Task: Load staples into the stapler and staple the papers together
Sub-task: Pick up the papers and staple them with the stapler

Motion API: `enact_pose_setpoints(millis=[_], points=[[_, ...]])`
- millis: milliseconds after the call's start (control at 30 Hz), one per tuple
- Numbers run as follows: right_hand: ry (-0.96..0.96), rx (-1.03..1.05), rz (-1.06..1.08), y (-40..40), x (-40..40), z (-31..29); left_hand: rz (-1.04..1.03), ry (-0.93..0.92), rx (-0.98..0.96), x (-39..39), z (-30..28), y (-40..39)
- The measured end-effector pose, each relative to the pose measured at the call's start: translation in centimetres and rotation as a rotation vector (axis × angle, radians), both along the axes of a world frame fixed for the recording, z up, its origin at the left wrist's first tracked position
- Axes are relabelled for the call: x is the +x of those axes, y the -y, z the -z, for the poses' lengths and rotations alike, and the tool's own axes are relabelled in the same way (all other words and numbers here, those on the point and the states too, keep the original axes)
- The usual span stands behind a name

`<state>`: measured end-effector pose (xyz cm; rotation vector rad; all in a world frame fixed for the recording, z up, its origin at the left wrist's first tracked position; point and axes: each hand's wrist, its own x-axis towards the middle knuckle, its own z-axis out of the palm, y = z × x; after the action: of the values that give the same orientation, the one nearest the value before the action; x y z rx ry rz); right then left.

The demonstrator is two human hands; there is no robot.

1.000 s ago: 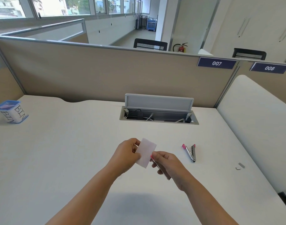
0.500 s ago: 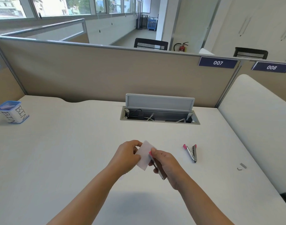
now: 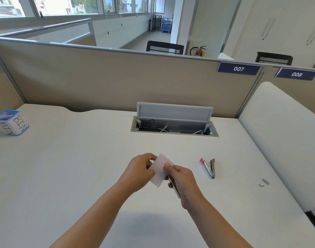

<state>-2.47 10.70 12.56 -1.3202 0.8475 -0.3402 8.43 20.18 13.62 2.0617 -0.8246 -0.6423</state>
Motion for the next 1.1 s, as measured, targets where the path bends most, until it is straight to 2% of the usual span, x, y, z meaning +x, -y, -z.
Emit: enact_pose_setpoints(millis=[100,267,533,1100], points=[[0.010,-0.001,-0.029,0.1,-0.2,-0.1,-0.007,-0.013,0.004,0.1,-0.2,0.0],[0.020,0.111,-0.092,0.9,-0.8,-0.4,-0.060,-0.057,-0.018,0.5,-0.4,-0.4],[0.012,0.179,-0.130,0.2,-1.9,0.4,-0.164,-0.220,-0.129,0.6,-0.9,-0.5],[-0.012,0.160,-0.197,0.1,-0.9,0.0,-0.206,-0.013,-0.065,0.8,-1.6,-0.8]])
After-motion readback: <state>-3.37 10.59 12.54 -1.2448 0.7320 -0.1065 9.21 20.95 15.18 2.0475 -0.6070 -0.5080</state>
